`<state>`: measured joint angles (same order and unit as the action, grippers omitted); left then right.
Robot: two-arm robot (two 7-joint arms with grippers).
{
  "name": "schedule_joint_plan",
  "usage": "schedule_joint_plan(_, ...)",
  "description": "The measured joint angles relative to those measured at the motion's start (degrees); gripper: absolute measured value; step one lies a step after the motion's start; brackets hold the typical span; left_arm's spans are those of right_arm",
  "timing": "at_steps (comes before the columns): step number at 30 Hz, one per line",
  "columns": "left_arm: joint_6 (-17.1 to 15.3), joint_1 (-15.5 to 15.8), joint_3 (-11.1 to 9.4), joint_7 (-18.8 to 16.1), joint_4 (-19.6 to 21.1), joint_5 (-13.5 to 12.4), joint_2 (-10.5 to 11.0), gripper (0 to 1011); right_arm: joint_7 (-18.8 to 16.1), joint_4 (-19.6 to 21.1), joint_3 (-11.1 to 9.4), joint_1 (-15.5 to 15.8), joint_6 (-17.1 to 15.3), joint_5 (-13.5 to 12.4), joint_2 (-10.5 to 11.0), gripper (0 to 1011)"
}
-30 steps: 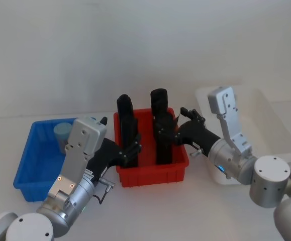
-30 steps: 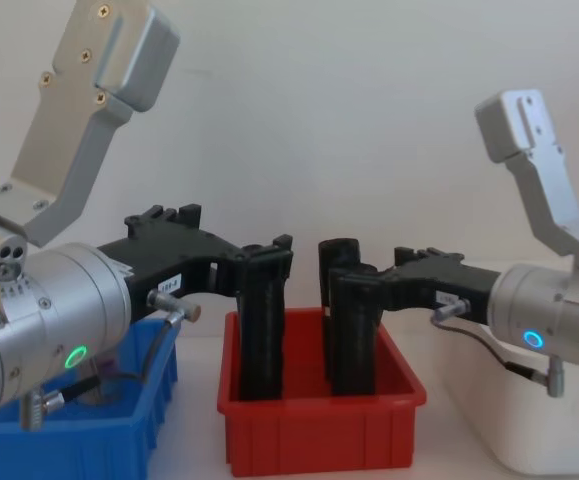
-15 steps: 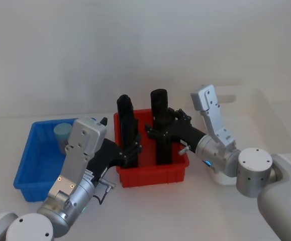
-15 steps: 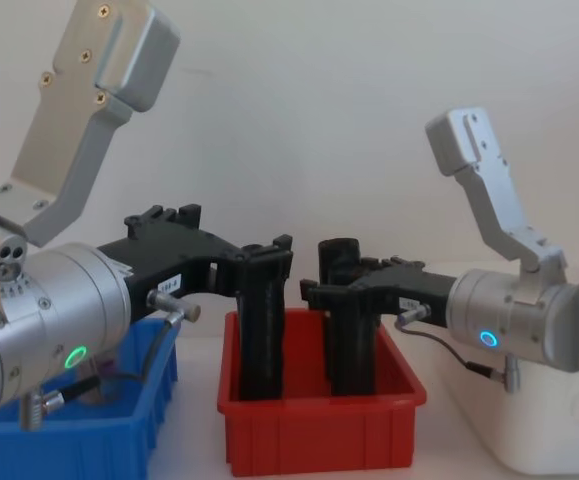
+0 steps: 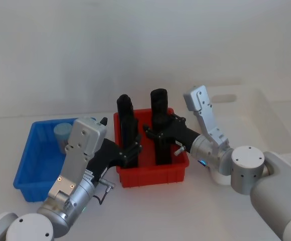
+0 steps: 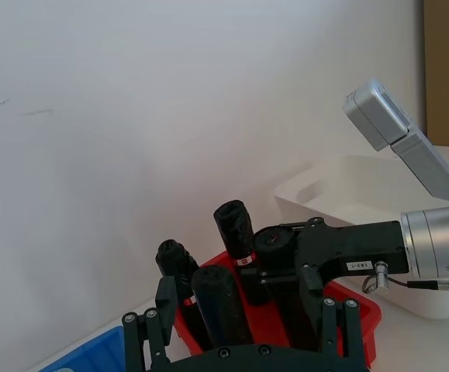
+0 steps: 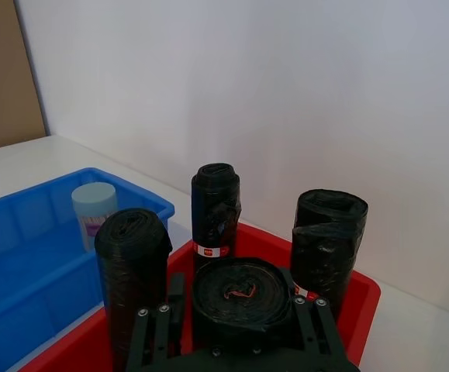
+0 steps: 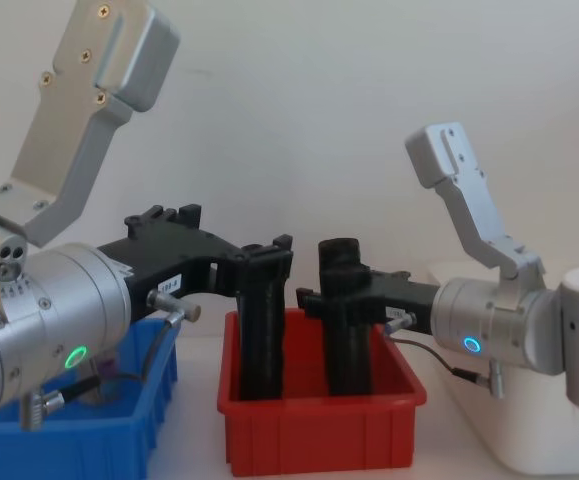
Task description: Pick the cotton swabs from the blue box and place them into the white box.
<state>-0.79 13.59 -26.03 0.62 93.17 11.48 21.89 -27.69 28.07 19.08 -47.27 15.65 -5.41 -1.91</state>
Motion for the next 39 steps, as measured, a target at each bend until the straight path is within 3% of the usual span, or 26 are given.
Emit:
schedule_joint_plan(1,0.0,0.0,0.0,0.0,0.0,0.0,0.0,1000,0.0,-0.3,0.0,-0.2,0.2,0.0,-0.1,736)
schedule_joint_plan(3,0.0,0.0,0.0,0.0,0.0,0.0,0.0,1000,-0.1,-1.3,0.0,-0.7,0.5,0.0,-0.3,621)
schedule_joint_plan(5,0.0,0.0,0.0,0.0,0.0,0.0,0.0,1000,-0.2,-2.0,0.0,-1.0,0.8,0.0,-0.4,568)
schedule_joint_plan(15,0.0,0.0,0.0,0.0,0.0,0.0,0.0,1000,-0.5,-2.2,-0.2,-1.5,1.8,-0.4,-0.5,523)
schedule_joint_plan(25,0.0,0.0,0.0,0.0,0.0,0.0,0.0,1000,0.0,8.0,-1.1,2.0,0.0,-1.4,0.9,523)
schedule_joint_plan(28,0.0,0.0,0.0,0.0,0.0,0.0,0.0,1000,0.7,14.0,-1.5,4.1,-1.4,-1.9,1.8,523)
schedule_joint_plan(39,0.0,0.0,0.0,0.0,0.0,0.0,0.0,1000,4.4,28.2,-2.7,9.0,-6.0,-2.3,4.2,523)
